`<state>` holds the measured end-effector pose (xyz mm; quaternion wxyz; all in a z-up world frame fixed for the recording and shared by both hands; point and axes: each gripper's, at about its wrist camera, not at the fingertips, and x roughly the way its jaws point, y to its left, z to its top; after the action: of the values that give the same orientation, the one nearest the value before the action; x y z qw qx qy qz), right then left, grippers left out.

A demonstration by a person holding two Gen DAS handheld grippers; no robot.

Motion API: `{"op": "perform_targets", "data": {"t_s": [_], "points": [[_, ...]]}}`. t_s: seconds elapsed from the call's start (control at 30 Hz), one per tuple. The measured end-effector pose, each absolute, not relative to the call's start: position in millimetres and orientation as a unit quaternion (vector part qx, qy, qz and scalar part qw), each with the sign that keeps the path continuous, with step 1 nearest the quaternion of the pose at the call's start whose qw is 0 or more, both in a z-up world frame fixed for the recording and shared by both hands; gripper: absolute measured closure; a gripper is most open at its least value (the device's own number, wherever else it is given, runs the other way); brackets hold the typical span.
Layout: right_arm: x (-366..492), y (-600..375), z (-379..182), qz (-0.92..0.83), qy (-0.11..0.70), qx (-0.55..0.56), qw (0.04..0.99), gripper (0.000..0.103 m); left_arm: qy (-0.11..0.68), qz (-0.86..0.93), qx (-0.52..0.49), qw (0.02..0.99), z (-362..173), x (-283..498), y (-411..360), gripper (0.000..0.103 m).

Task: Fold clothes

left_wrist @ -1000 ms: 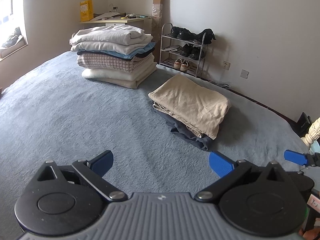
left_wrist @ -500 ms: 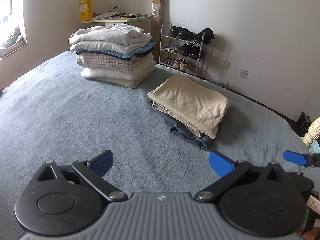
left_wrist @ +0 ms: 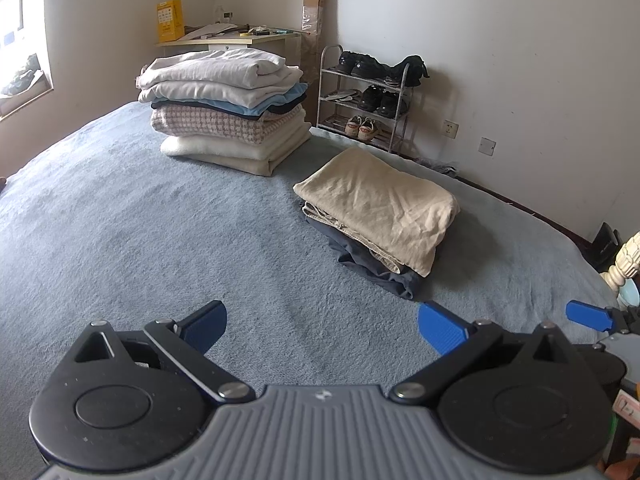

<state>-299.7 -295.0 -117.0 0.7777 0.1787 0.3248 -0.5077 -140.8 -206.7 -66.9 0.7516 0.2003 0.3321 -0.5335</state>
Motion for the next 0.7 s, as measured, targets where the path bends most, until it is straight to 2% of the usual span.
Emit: {"op": "perform_targets", "data": {"t_s": [0.7], "points": [[-297.3, -294.9, -117.5, -0.507, 0.327, 0.178, 0.777, 0.001, 0.333, -0.532, 0.201, 0.752, -66.9, -139.4, -206.2, 0.000]]}}
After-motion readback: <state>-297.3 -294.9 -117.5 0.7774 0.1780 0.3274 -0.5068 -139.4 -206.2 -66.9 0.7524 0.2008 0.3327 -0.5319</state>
